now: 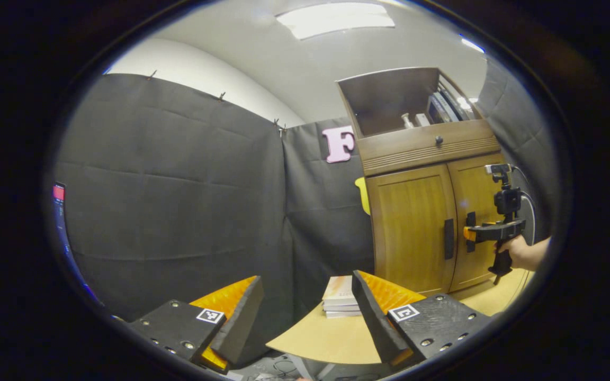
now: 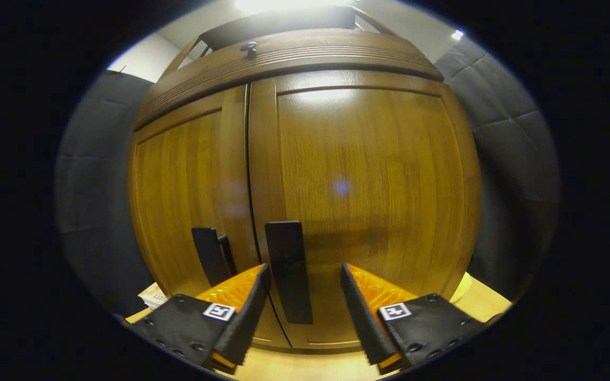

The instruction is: Open the right door of the double-door shoe cabinet with the right hand, and open the left door with the left hand.

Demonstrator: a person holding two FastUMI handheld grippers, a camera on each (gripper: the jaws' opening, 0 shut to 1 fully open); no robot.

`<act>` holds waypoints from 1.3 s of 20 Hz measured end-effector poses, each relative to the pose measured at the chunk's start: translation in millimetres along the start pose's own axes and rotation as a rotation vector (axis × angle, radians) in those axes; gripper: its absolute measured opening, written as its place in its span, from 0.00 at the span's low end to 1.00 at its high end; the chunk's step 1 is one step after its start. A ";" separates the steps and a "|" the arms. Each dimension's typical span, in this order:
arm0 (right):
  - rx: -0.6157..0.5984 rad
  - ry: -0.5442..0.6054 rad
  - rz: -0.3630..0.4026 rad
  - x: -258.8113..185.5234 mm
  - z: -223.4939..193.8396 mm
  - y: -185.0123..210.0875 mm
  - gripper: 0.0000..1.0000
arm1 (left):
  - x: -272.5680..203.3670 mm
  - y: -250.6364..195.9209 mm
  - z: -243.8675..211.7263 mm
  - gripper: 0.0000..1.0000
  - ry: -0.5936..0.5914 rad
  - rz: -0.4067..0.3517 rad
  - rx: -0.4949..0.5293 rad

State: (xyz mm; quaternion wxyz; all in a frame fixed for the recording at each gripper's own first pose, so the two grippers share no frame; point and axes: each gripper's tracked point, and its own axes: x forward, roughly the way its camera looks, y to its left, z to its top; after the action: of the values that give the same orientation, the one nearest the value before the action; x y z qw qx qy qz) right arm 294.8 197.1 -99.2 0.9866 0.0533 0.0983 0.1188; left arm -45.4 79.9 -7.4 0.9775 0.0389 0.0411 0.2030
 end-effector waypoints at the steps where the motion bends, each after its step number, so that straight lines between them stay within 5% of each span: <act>1: 0.001 0.008 -0.008 1.9 -0.9 1.0 0.75 | 0.4 1.3 -0.6 0.99 0.004 0.004 0.005; 4: -0.001 0.026 0.019 10.7 -5.2 6.1 0.65 | -0.5 3.5 -5.1 0.99 0.015 0.009 0.017; 6: -0.016 0.020 0.019 12.6 -5.0 11.2 0.39 | -1.8 2.6 -2.4 0.99 0.014 0.007 0.018; 10: -0.045 0.032 0.016 9.4 -5.4 11.7 0.23 | -1.7 -1.7 -1.2 0.99 0.012 -0.002 0.015; 11: -0.046 0.036 0.015 5.7 -4.1 11.8 0.13 | -0.8 -1.8 -1.3 0.99 0.012 -0.005 0.012; 26: -0.032 0.055 0.089 -44.6 -3.5 7.4 0.13 | 16.9 -52.6 14.3 0.99 -0.031 -0.145 -0.007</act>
State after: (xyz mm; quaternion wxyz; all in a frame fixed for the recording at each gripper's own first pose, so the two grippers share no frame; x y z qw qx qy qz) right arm 250.0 193.6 -93.5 0.9780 0.0387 0.1212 0.1655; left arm -7.9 37.8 0.9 0.9903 0.0354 0.0282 0.1312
